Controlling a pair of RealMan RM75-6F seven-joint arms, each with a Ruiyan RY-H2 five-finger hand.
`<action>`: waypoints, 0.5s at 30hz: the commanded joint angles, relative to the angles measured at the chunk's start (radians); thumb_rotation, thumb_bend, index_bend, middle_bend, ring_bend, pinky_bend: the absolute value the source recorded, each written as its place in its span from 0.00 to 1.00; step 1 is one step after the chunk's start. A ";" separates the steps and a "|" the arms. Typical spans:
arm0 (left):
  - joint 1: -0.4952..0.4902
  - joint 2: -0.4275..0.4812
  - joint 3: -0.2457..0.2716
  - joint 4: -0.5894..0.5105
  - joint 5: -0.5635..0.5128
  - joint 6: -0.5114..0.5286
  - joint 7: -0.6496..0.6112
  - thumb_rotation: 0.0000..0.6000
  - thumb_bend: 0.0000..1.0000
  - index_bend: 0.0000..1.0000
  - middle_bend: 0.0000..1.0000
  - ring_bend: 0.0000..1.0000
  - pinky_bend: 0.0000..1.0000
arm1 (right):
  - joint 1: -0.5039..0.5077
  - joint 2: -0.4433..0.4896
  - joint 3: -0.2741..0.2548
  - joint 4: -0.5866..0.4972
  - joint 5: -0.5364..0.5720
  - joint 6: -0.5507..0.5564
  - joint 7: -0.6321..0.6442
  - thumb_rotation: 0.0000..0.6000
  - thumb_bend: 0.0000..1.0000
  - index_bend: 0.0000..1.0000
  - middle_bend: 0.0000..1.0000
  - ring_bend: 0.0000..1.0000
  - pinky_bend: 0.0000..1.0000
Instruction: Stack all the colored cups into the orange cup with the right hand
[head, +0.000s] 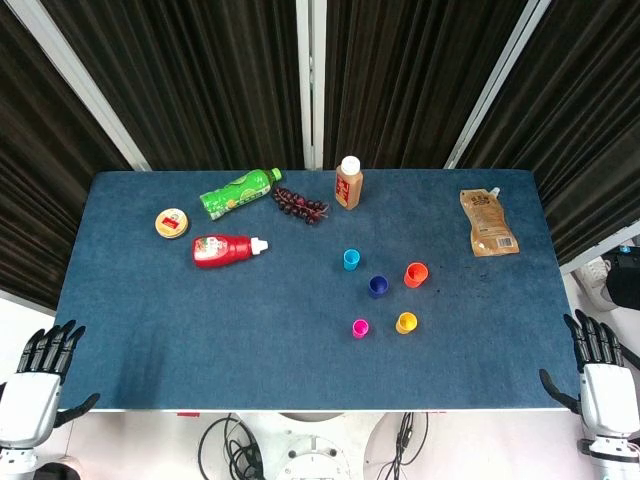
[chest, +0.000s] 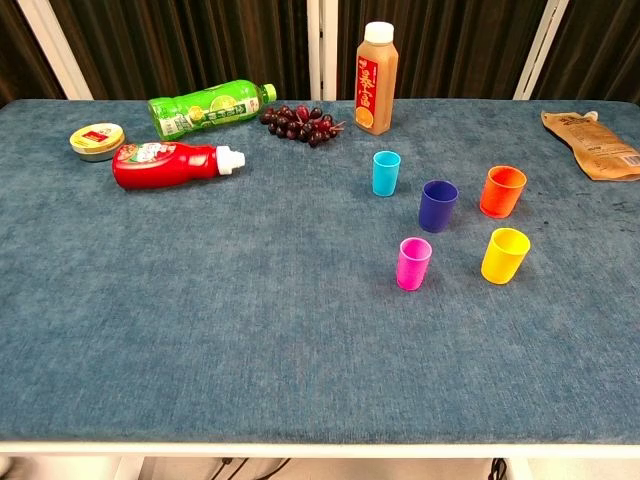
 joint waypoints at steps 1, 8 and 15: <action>0.000 -0.001 0.000 0.000 -0.001 -0.001 0.000 1.00 0.06 0.01 0.00 0.00 0.00 | 0.000 0.000 -0.001 0.001 0.001 -0.001 0.000 1.00 0.21 0.00 0.01 0.00 0.00; 0.007 -0.006 0.006 0.007 0.000 0.004 0.001 1.00 0.06 0.01 0.00 0.00 0.00 | 0.001 -0.001 -0.002 0.004 -0.001 -0.004 0.002 1.00 0.21 0.00 0.01 0.00 0.00; 0.011 -0.005 0.002 0.007 -0.005 0.012 -0.003 1.00 0.06 0.01 0.00 0.00 0.00 | 0.018 0.009 0.001 -0.018 -0.017 -0.014 -0.016 1.00 0.21 0.00 0.02 0.00 0.00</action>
